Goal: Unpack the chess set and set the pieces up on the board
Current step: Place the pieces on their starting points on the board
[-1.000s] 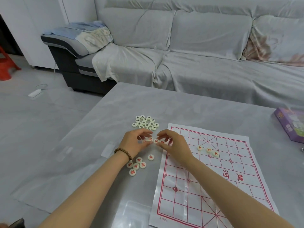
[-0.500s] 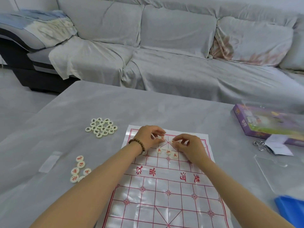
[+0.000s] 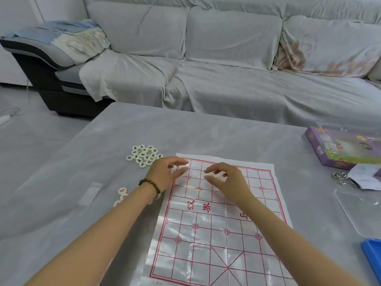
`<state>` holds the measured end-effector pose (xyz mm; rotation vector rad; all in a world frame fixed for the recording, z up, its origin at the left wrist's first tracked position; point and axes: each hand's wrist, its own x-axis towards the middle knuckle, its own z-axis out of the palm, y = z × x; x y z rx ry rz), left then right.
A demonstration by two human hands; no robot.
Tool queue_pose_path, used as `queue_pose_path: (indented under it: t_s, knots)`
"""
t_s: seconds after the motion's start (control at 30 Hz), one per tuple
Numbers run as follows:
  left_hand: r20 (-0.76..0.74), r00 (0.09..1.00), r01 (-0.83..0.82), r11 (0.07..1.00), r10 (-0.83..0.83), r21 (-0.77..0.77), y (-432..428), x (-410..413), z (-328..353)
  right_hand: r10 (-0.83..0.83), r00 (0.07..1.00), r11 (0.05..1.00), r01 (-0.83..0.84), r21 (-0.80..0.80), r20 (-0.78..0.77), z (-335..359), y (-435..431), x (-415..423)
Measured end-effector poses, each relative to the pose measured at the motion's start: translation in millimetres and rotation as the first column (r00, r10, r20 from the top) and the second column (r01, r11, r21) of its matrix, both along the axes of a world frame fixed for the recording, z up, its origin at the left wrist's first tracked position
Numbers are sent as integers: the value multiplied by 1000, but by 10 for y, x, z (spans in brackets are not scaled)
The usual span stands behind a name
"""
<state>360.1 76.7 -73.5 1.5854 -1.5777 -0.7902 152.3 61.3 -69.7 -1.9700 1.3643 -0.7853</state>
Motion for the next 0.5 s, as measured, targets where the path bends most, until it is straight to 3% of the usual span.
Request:
queue_pose_path:
  t_s: [0.13,0.23,0.33,0.5]
  knots:
    - [37,987,-156,988,155,1,518,718,-82,321,946,947,-320,18,-41,6,399,682]
    - [167,982,-96,994,87,47,853,1020,-143,460,864,886,-460,48,-205,-46,575,1069]
    - [303,951,42,997,-58,58,1084,1123,-194,485,825,872,-483,84,-288,-92,648,1235]
    - [326,940,90,995,-98,39,1292,1232,-269,430,871,900,-436,30,-237,-71,773,1274]
